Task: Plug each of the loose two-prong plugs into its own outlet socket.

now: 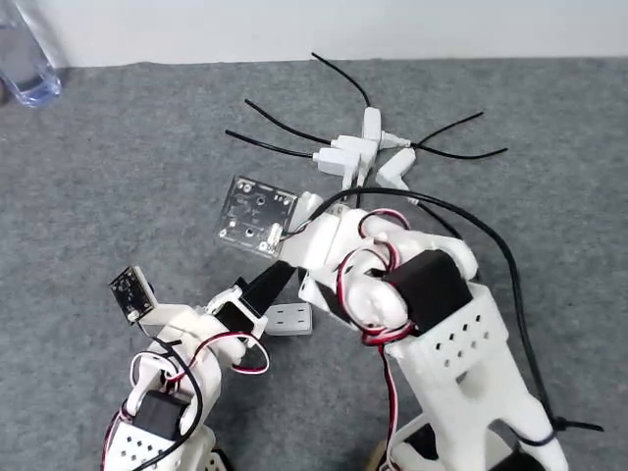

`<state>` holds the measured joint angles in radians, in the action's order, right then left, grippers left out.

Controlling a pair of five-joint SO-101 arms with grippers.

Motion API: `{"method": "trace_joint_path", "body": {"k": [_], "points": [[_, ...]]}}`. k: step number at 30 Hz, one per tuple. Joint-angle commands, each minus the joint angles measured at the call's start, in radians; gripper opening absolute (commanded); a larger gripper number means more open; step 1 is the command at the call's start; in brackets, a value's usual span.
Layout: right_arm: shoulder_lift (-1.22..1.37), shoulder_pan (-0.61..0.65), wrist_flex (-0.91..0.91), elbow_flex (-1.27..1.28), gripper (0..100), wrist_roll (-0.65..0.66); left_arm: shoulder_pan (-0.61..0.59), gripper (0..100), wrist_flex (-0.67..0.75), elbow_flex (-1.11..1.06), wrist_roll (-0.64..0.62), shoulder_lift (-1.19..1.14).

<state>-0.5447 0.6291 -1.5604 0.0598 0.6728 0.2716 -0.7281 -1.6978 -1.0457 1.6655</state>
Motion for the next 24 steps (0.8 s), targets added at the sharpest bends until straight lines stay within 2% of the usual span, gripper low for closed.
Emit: {"method": "trace_joint_path", "body": {"k": [1, 4, 10, 14, 17, 20, 24], "points": [[-0.025, -0.048, -0.008, -0.006, 0.8, 0.04, -0.002, 47, -0.003, 0.008, -0.005, 0.011], [-0.025, -0.084, -0.044, -0.009, 0.8, 0.069, -0.074, 47, 0.003, 0.008, -0.005, 0.011], [-0.025, -0.09, -0.09, -0.009, 0.8, 0.126, -0.308, 47, -0.003, 0.008, -0.005, 0.011], [0.035, -0.088, -0.09, -0.005, 0.8, 0.18, -0.497, 47, -0.087, 0.008, 0.0, 0.011], [0.148, -0.088, -0.076, -0.006, 0.8, 0.199, -0.601, 47, -0.16, 0.008, 0.075, 0.011], [0.248, -0.074, -0.028, -0.011, 0.8, 0.207, -0.666, 47, -0.227, 0.008, 0.144, 0.011], [0.354, 0.001, 0.018, -0.006, 0.8, 0.227, -0.68, 47, -0.238, 0.008, 0.178, 0.011]]}}
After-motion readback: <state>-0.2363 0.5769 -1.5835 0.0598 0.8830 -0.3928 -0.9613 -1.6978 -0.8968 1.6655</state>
